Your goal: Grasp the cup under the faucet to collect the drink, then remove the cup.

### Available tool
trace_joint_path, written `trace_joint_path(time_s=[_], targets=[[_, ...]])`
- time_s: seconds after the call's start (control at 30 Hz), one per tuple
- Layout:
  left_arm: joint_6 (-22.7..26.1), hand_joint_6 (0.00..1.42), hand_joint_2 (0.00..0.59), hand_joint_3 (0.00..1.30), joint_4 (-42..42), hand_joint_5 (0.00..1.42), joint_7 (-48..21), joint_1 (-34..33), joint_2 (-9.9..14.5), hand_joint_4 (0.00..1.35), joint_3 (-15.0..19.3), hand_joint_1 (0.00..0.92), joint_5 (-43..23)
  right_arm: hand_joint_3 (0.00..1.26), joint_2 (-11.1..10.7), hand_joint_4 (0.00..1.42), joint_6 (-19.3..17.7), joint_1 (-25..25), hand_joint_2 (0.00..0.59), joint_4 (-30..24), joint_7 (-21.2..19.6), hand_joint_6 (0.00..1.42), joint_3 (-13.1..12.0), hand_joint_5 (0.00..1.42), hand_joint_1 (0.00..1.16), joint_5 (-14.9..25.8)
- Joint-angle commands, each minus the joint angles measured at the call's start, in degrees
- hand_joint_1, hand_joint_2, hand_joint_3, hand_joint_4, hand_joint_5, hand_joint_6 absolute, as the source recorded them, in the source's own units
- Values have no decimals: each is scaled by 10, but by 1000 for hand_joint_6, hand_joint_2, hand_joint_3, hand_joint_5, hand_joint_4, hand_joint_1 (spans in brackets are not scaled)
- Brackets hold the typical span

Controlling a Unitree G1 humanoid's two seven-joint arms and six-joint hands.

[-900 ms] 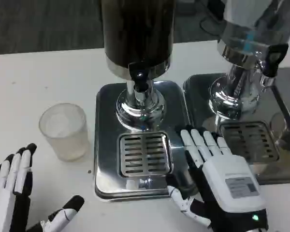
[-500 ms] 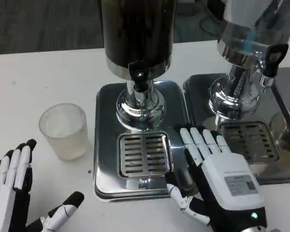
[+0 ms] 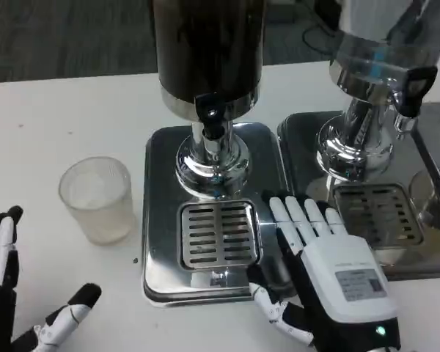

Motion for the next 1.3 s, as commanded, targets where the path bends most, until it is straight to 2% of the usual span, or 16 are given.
trace_joint_path(time_s=[0.03,0.27,0.63,1.13,1.3], targets=[[-9,0,114,0,-8,0,9,2,1,0,19,0,-16,0,1,0,9,7,433,-12,0,0,3,0,253,-5],[-12,0,112,0,-3,0,1,-8,3,0,33,0,-29,0,5,0,16,7,433,-13,-1,0,8,0,257,-7],[-8,0,106,0,8,0,-4,-25,4,0,33,0,-35,0,5,0,21,10,433,-18,-2,0,8,0,260,-9],[3,0,108,0,3,0,-4,-37,-3,0,29,0,-36,0,-5,0,13,8,433,-20,-1,0,4,0,260,-3],[13,0,108,0,-6,0,-8,-43,-6,0,21,0,-31,0,-11,0,8,5,434,-18,1,0,-5,0,259,9]])
